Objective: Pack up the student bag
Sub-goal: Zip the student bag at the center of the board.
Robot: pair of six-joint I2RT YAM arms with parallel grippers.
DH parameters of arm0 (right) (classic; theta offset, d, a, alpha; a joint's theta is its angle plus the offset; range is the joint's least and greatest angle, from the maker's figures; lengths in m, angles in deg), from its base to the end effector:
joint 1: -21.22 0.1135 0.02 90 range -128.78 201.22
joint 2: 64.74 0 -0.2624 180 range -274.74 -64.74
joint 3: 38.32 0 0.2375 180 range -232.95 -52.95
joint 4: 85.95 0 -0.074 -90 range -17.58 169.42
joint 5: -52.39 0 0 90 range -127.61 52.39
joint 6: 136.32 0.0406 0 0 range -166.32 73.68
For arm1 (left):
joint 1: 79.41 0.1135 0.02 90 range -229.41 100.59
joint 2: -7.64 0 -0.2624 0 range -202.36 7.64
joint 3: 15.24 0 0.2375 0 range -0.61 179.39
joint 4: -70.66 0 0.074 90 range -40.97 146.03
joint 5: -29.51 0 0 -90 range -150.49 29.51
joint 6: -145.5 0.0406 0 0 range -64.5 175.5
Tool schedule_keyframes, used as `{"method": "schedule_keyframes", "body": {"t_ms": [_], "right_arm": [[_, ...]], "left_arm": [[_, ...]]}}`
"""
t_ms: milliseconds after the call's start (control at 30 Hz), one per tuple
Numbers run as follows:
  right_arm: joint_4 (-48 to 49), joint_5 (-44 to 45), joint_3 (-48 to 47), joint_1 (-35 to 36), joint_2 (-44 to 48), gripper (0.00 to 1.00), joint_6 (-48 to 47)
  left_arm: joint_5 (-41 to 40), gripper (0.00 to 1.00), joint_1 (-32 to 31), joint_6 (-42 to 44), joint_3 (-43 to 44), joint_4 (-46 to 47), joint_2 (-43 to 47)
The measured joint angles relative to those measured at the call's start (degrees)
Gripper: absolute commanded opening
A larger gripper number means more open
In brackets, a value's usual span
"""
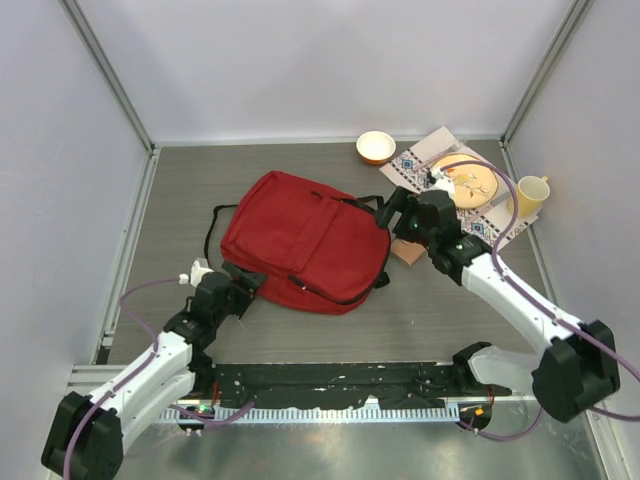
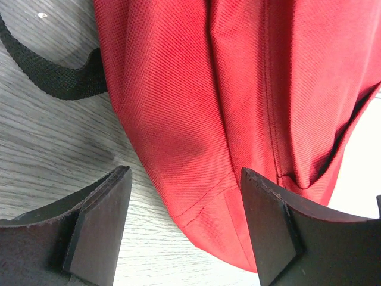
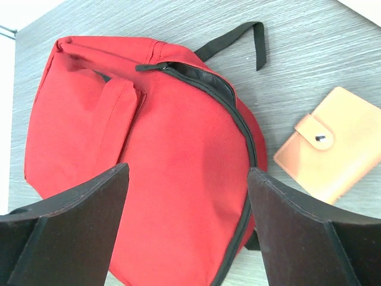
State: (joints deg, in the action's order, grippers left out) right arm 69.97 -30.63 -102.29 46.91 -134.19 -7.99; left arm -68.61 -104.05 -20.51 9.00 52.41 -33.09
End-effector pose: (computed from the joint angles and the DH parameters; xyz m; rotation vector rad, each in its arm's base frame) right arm 0.2398 0.1099 0.2801 0.3095 2.1076 0.5472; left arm 0.1321 -0.0543 0.1522 -1.0721 2.0323 -0.8211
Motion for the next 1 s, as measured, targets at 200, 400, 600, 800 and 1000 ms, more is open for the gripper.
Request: {"method": "schedule_keyframes", "body": {"t_ms": [200,400,600,800,1000], "right_arm": [[-0.44,-4.37,4.33,0.13,8.33,0.64,-0.15],[0.04,-8.39,4.35,10.69,5.53,0.49,-0.72],[1.36,-8.39,4.35,22.34,-0.07,0.41,-0.63],[2.84,-6.91,2.23,30.49,-7.13,0.41,-0.72],[4.81,-4.83,-1.77,34.21,-13.4,0.41,-1.7]], "left_arm": [[0.7,0.5,-0.22,-0.52,0.11,6.38,-8.72],[1.33,0.16,-0.44,-0.94,0.76,12.46,-15.78],[1.25,0.03,-0.48,-1.03,0.76,12.9,-13.0],[0.96,0.0,-0.52,-0.39,0.76,9.84,-5.7],[0.81,0.0,-0.52,-0.31,0.61,8.11,-2.84]]}}
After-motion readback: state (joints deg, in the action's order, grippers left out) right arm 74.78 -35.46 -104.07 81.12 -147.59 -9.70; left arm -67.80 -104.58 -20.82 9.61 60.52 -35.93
